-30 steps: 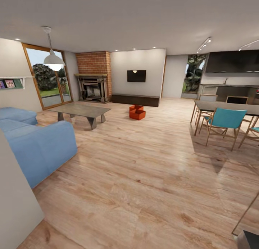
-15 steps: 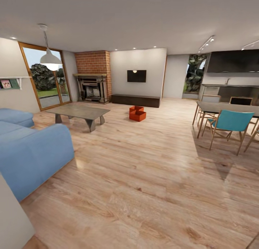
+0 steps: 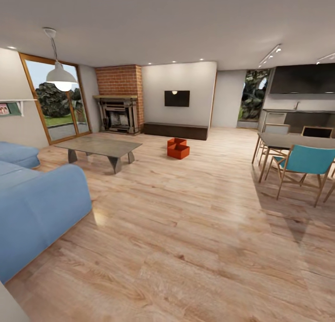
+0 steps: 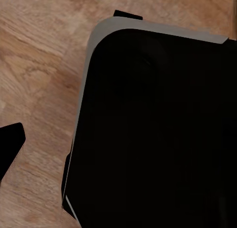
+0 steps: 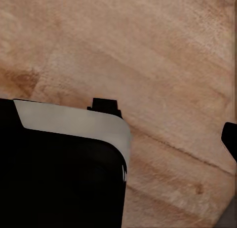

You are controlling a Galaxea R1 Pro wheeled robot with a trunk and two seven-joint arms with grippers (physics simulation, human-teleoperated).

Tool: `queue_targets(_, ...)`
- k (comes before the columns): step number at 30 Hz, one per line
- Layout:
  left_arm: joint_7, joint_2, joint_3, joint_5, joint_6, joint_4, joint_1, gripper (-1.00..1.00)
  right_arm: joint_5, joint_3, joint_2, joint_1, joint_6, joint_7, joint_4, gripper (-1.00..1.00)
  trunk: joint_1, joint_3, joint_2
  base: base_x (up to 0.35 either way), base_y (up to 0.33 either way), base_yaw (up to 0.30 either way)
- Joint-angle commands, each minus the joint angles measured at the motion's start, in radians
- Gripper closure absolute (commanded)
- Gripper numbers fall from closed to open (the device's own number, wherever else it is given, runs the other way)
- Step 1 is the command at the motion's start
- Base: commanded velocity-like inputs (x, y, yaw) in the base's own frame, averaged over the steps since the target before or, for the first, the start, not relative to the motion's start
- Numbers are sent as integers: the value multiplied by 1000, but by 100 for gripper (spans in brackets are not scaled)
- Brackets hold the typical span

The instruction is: Move the two storage containers from the living room to the garage. In the garage, place one container on the floor and stack the other container on top of it (either order is fine).

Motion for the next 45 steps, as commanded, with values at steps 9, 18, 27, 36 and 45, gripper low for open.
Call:
queue_targets(9,1,0,-1,6,-2,0,0,-100,-7,9,-1,-1,-4,-1,2,-100,1,-1,0,326,0,0)
queue_targets(18,1,0,-2,6,-2,0,0,-100,-10,7,0,-1,-5,-2,2,-100,1,-1,0,326,0,0)
queue_targets(27,1,1,2,6,-2,-1,0,-100,-11,7,1,-1,-9,-2,2,-100,1,-1,0,326,0,0)
queue_targets(36,1,1,7,7,-2,-1,0,-100,-11,8,1,-1,-8,-3,2,-100,1,-1,0,326,0,0)
queue_targets(45,1,1,7,7,-2,-1,0,-100,-11,8,1,-1,-7,-3,2,-100,1,-1,0,326,0,0)
